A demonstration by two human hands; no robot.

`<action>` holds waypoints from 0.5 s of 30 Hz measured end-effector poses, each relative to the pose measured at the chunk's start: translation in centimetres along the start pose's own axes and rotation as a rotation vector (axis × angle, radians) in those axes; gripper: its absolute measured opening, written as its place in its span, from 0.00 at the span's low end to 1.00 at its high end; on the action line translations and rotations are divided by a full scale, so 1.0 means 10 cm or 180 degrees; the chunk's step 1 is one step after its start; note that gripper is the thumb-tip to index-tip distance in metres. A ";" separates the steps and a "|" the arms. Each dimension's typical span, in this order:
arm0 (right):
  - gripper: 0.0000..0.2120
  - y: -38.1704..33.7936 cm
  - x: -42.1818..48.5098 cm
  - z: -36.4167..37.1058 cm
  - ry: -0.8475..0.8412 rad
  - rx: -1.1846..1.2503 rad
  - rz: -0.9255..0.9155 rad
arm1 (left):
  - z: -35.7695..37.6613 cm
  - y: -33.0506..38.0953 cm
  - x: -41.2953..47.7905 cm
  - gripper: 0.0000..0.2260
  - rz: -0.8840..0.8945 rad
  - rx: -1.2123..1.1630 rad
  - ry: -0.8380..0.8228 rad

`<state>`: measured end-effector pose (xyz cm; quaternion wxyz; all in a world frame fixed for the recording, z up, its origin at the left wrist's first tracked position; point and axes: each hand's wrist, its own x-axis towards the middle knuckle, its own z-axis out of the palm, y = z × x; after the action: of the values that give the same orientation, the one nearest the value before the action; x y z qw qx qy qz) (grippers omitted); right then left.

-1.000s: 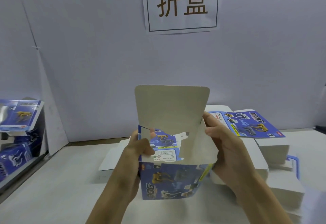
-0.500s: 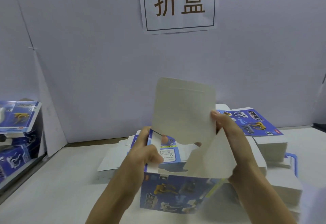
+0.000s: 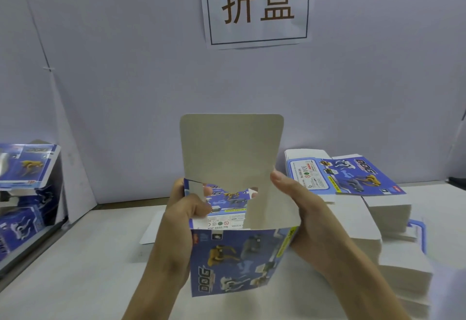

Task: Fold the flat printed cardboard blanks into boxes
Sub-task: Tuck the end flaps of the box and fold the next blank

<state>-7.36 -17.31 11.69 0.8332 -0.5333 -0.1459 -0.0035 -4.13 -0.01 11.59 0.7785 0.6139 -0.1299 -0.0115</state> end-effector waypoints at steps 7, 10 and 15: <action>0.16 0.05 0.03 -0.05 0.0504 -0.0399 0.0007 | 0.06 0.04 -0.02 0.11 0.0128 0.0335 -0.0366; 0.18 0.00 0.01 -0.05 0.0269 -0.0410 -0.0030 | 0.02 0.06 -0.02 0.11 0.0188 0.0367 -0.0291; 0.22 0.07 0.03 -0.03 0.0740 -0.0930 -0.0075 | -0.02 -0.01 0.03 0.14 0.0250 0.0528 -0.0103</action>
<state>-6.92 -17.26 11.06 0.7581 -0.6429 -0.0529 -0.0959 -3.80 0.12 11.54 0.7226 0.6705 -0.1669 0.0199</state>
